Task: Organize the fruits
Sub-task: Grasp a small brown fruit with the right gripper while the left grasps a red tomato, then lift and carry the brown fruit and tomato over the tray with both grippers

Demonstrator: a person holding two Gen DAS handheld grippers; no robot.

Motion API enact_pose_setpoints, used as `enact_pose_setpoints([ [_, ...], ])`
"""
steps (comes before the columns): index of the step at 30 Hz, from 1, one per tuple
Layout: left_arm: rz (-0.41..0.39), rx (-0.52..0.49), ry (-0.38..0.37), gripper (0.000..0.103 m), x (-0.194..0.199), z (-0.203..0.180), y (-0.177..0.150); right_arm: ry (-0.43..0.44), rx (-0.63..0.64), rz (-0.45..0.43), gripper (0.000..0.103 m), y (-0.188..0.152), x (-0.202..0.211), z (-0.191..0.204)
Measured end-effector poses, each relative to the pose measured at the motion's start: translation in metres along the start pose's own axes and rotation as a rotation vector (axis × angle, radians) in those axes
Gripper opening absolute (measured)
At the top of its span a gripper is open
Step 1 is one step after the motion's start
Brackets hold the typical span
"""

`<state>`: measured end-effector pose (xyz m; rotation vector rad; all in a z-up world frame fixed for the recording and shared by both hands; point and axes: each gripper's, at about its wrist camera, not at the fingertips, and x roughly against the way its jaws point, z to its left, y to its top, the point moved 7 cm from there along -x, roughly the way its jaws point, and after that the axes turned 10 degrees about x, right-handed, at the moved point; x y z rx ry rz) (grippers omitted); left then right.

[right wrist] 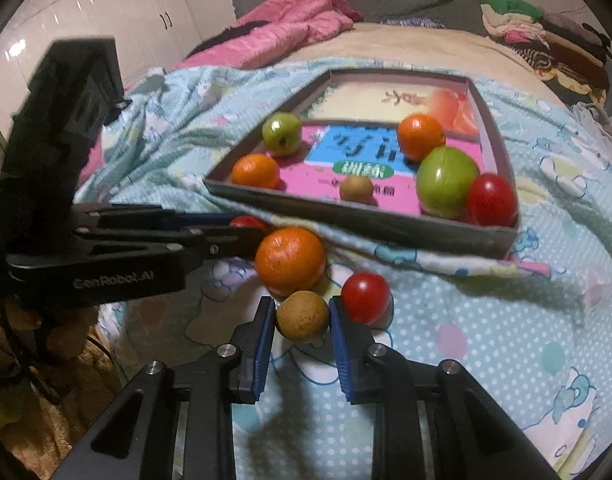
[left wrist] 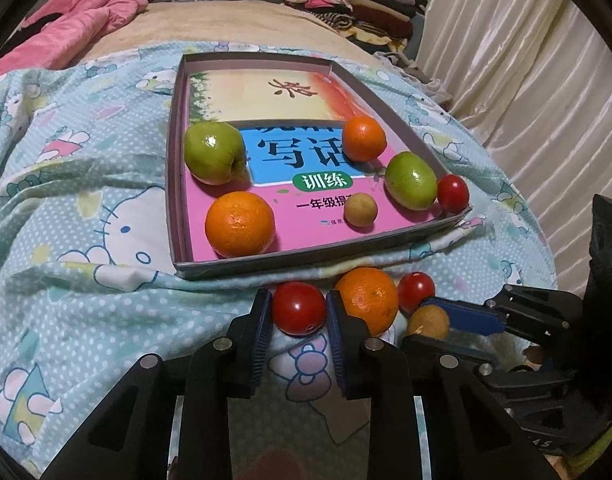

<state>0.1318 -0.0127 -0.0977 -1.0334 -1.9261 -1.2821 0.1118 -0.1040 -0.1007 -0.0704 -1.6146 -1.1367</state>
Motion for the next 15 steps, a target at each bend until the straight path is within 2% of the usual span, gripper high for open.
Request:
enact_pose_setpoints([
  [6, -0.029, 0.026, -0.009, 0.028, 0.014, 0.005, 0.003, 0.003, 0.018, -0.055, 0.028, 0.009, 0.011, 0.002],
  [15, -0.067, 0.076, -0.005, 0.028, 0.029, 0.018, 0.007, -0.004, 0.062, -0.073, 0.028, 0.012, 0.014, 0.011],
])
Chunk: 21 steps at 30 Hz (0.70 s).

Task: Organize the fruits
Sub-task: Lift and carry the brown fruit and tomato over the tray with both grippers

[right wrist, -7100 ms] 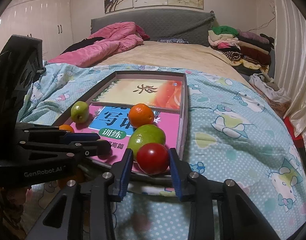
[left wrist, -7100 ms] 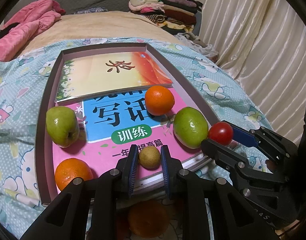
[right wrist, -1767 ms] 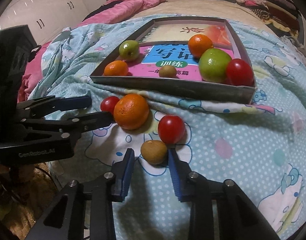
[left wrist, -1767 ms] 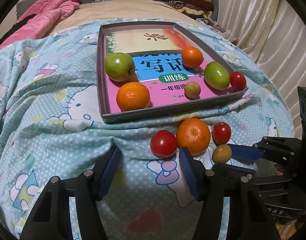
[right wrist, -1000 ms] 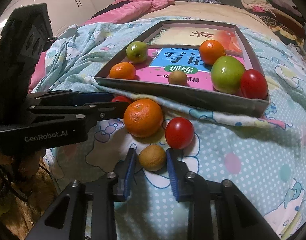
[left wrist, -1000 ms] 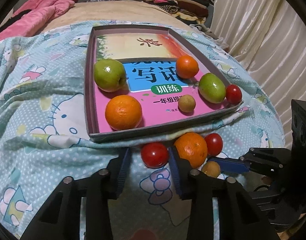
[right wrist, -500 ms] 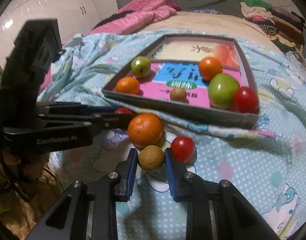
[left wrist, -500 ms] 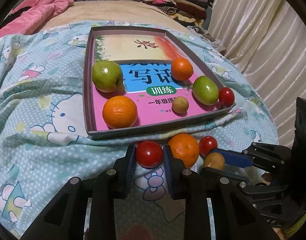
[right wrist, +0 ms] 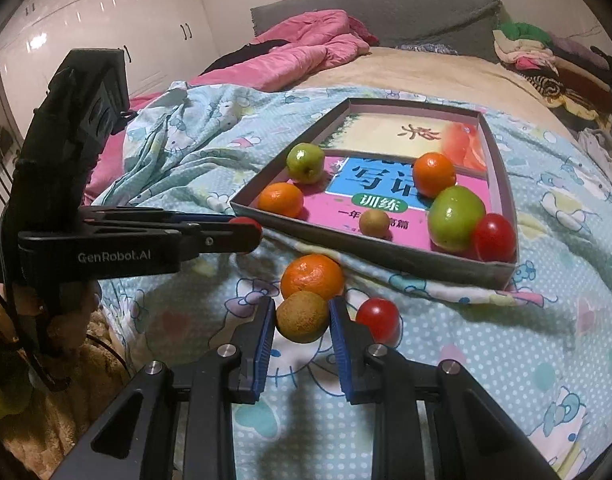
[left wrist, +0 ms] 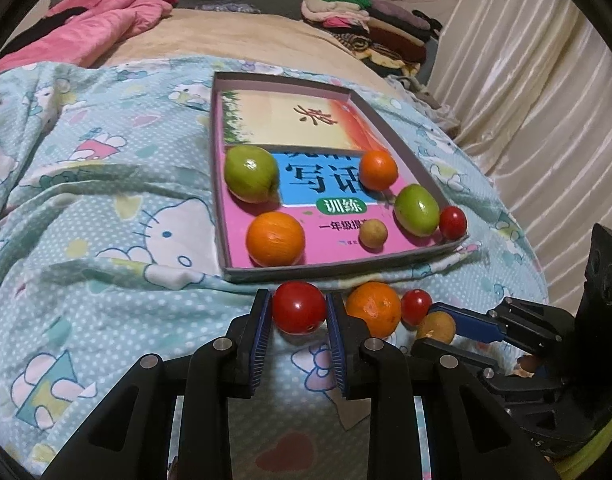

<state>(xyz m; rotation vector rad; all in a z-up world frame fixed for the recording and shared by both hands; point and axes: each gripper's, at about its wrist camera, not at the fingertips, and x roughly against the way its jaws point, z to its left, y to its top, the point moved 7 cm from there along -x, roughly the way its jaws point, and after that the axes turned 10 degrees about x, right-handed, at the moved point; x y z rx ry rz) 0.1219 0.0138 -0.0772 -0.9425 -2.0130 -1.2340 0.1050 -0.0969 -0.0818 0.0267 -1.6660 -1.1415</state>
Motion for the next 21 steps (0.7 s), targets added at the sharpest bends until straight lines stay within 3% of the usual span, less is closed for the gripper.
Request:
enact_pose_setpoints([
  [14, -0.135, -0.014, 0.004, 0.028, 0.028, -0.011, 0.016, -0.034, -0.044, -0.101, 0.028, 0.015, 0.02, -0.018],
  [21, -0.156, -0.026, 0.0, 0.028, 0.032, -0.019, 0.018, -0.058, -0.075, -0.127, 0.028, 0.018, 0.025, -0.031],
])
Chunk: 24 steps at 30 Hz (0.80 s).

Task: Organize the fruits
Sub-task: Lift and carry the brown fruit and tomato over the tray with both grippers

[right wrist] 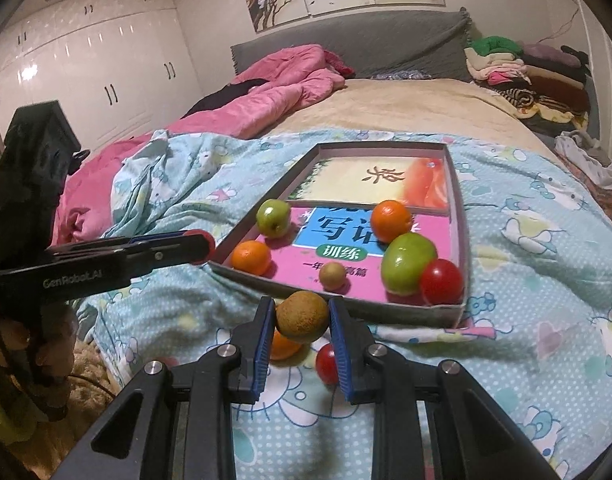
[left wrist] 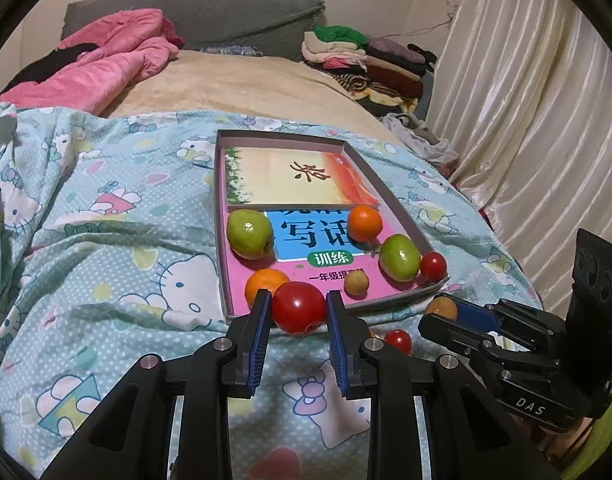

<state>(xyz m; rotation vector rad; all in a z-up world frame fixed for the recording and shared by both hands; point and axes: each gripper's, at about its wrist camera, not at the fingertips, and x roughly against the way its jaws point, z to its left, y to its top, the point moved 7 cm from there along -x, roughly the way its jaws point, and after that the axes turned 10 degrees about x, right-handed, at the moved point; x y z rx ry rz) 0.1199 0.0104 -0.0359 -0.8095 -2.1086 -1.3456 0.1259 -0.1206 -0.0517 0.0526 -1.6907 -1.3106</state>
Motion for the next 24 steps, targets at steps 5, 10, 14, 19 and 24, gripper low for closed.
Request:
enact_pose_setpoints([
  [5, -0.009, -0.015, -0.004, 0.028, 0.001, -0.008, 0.001, -0.017, -0.013, -0.023, 0.028, 0.004, 0.005, -0.006],
  [10, -0.003, -0.006, -0.01, 0.028, -0.004, -0.014, 0.003, -0.038, -0.033, -0.042, 0.028, 0.007, 0.01, -0.015],
  [14, -0.001, -0.001, -0.01, 0.028, -0.009, -0.018, 0.005, -0.061, -0.044, -0.057, 0.028, 0.011, 0.012, -0.021],
  [19, -0.006, -0.017, 0.005, 0.028, -0.017, -0.021, 0.005, -0.083, -0.051, -0.062, 0.028, 0.014, 0.011, -0.028],
  [24, -0.009, -0.036, 0.01, 0.028, -0.024, -0.025, 0.007, -0.103, -0.058, -0.079, 0.028, 0.018, 0.012, -0.034],
])
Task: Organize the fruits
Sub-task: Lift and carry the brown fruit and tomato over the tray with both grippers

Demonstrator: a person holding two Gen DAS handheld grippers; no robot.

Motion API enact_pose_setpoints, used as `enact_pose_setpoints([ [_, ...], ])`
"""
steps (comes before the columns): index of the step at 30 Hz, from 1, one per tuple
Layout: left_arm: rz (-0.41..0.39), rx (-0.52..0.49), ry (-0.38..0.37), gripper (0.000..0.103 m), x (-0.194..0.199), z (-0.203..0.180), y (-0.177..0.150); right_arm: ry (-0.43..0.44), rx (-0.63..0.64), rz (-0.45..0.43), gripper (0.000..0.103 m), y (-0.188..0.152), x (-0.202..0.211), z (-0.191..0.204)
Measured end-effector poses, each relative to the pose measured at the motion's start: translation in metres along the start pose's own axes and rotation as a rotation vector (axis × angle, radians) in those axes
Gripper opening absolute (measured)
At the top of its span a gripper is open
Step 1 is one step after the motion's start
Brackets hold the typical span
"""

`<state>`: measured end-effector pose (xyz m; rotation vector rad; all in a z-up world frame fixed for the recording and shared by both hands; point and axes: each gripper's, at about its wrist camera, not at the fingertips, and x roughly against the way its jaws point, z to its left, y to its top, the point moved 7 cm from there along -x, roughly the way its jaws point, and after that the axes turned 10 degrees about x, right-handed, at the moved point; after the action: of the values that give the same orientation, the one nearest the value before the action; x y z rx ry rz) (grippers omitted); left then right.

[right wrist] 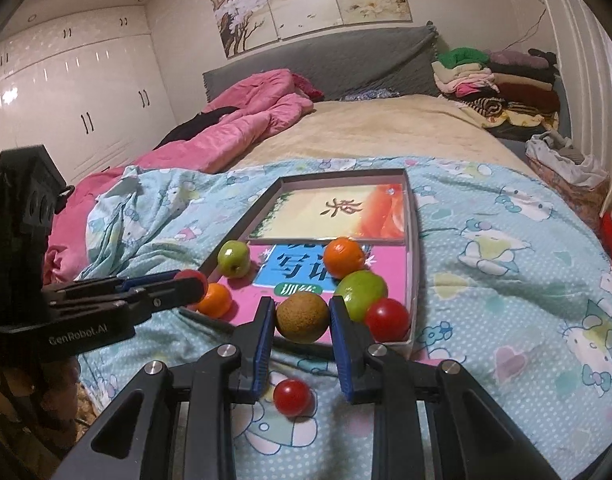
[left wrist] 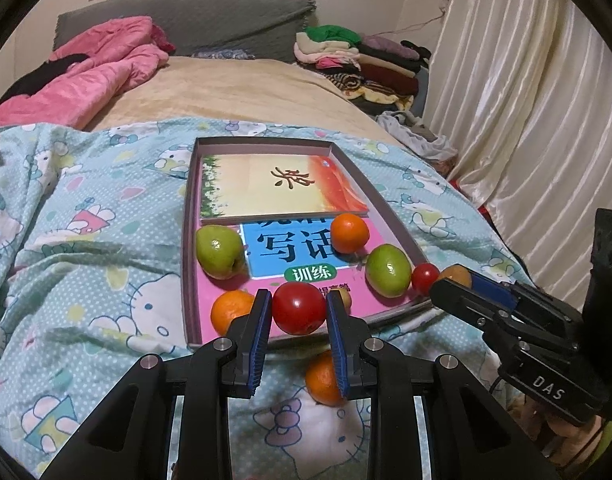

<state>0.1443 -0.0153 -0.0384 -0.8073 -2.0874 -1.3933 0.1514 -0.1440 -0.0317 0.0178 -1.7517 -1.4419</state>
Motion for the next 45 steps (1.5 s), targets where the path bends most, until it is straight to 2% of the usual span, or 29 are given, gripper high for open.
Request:
enact_pose_setpoints([
  [16, 0.013, -0.016, -0.007, 0.028, -0.013, -0.002, 0.003, -0.021, 0.034, -0.012, 0.028, 0.004, -0.004, 0.005],
  [31, 0.06, -0.047, 0.002, 0.028, -0.032, 0.0, -0.008, -0.027, 0.042, 0.001, 0.028, 0.002, -0.011, 0.004],
  [45, 0.102, -0.048, 0.007, 0.028, -0.052, 0.003, -0.008, -0.022, 0.087, 0.047, 0.028, -0.001, -0.028, 0.006],
])
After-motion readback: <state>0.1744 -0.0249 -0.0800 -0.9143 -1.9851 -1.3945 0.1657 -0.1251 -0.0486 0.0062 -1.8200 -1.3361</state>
